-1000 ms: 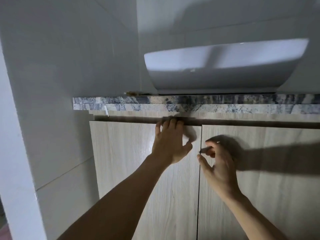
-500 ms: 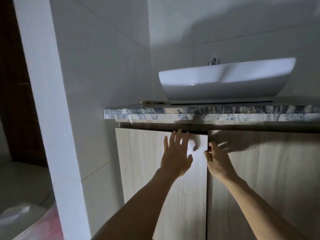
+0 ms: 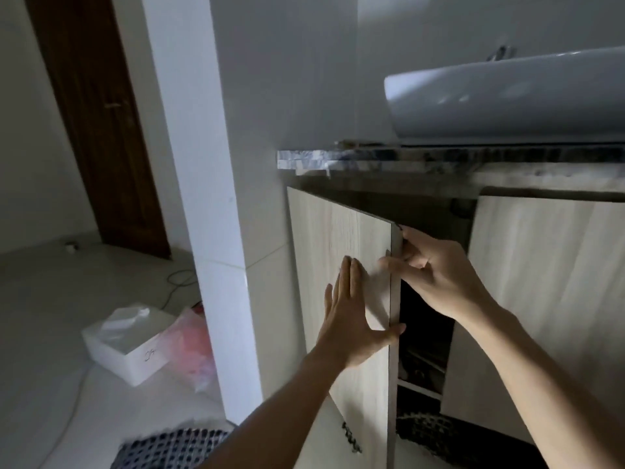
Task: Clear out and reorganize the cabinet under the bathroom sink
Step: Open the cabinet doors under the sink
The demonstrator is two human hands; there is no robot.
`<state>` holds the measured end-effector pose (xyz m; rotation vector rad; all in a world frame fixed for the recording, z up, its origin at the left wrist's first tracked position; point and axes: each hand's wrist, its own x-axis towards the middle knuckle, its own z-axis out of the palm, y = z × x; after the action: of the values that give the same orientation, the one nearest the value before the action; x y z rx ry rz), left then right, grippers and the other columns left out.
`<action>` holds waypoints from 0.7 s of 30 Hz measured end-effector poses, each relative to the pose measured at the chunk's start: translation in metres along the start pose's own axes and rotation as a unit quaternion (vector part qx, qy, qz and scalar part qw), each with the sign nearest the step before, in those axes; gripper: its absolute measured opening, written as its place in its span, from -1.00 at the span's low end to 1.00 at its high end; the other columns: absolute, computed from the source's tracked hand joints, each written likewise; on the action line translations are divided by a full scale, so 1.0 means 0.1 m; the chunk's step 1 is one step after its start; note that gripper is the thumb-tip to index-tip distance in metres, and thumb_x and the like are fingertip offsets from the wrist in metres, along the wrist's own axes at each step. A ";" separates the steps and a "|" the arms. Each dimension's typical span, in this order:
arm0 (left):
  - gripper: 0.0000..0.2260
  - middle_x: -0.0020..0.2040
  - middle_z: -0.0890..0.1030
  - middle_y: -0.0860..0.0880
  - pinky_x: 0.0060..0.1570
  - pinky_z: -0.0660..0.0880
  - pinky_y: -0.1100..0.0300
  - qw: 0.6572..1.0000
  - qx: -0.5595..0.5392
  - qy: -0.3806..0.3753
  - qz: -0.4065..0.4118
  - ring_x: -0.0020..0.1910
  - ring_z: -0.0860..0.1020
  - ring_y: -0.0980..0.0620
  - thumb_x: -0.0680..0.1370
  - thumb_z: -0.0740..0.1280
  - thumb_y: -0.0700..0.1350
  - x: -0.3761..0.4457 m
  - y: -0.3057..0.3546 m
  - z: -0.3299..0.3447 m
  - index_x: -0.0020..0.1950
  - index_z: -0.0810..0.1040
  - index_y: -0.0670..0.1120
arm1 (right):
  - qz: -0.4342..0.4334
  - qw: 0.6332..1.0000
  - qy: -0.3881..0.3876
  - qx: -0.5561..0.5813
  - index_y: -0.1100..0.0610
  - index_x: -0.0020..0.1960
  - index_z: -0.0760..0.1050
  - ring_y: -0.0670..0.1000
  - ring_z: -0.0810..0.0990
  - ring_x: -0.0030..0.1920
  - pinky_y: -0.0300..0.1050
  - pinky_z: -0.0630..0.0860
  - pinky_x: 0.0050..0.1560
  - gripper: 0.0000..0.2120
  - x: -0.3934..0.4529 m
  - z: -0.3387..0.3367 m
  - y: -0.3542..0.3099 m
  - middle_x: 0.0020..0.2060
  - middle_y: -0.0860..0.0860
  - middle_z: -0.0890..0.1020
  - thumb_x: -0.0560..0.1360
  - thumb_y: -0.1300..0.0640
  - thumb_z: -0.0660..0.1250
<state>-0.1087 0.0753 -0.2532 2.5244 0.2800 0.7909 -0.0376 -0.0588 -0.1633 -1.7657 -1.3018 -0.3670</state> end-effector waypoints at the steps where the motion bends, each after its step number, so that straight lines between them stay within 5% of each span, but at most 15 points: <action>1: 0.07 0.55 -0.30 0.08 0.53 -0.17 0.00 1.000 -0.011 -0.007 0.005 0.53 -0.27 0.11 0.38 0.39 0.30 -0.05 -0.09 -0.12 0.55 -0.31 0.01 | -0.012 0.999 -0.023 0.027 0.07 0.29 0.46 -0.20 0.67 -0.14 -0.47 0.52 -0.13 -0.55 0.04 0.09 -0.08 -0.15 -0.13 0.66 0.43 0.00 0.38; 4: 0.04 0.58 -0.16 0.14 0.53 -0.03 0.00 0.999 -0.036 -0.029 0.008 0.55 -0.12 0.12 0.36 0.43 0.23 -0.20 -0.38 -0.50 0.56 -0.25 0.09 | -0.054 0.989 -0.087 0.106 -0.05 0.41 0.27 -0.20 0.59 0.14 -0.34 0.51 0.14 -0.39 0.22 0.41 -0.27 0.15 -0.08 0.59 0.42 -0.06 0.38; 8: -0.07 0.55 -0.03 0.22 0.47 0.01 0.11 0.997 -0.037 -0.062 -0.029 0.51 -0.02 0.19 0.37 0.42 0.16 -0.43 -0.74 -1.02 0.55 -0.12 0.18 | -0.119 0.989 -0.091 0.010 0.07 0.50 0.18 -0.07 0.22 0.48 -0.06 0.19 0.49 -0.19 0.51 0.94 -0.50 0.48 -0.01 0.26 0.39 -0.30 0.30; 12: -0.31 0.47 0.32 0.10 0.42 0.23 0.09 0.992 -0.020 -0.062 -0.107 0.45 0.26 0.09 0.41 0.43 0.05 -0.65 -1.04 -1.43 0.47 0.21 0.13 | -0.136 0.987 -0.066 -0.061 0.10 0.51 0.15 0.00 0.15 0.50 0.10 0.08 0.51 -0.19 0.67 1.40 -0.85 0.51 0.01 0.20 0.42 -0.30 0.29; 17: -0.74 0.14 0.54 0.23 0.27 0.38 0.11 0.985 0.008 -0.043 -0.168 0.20 0.48 0.13 0.44 0.43 -0.04 -0.81 -1.21 -1.79 0.02 0.47 0.25 | -0.137 0.981 -0.055 -0.125 0.12 0.44 0.19 0.03 0.17 0.48 0.17 0.03 0.49 -0.23 0.83 1.83 -1.15 0.45 0.05 0.26 0.42 -0.34 0.24; 21: -0.53 0.22 0.57 0.01 0.24 0.41 0.00 0.965 0.103 -0.062 -0.232 0.19 0.51 0.01 0.39 0.33 0.26 -0.88 -1.40 -1.97 0.18 0.51 0.01 | -0.126 0.976 -0.087 -0.154 0.08 0.45 0.14 0.06 0.14 0.51 0.25 0.00 0.48 -0.25 0.89 2.04 -1.30 0.48 0.04 0.22 0.44 -0.36 0.18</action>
<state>-0.3019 0.2422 -0.2238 2.5277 0.9121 0.4318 -0.1670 0.1639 -0.1563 -1.9245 -1.6751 -0.5936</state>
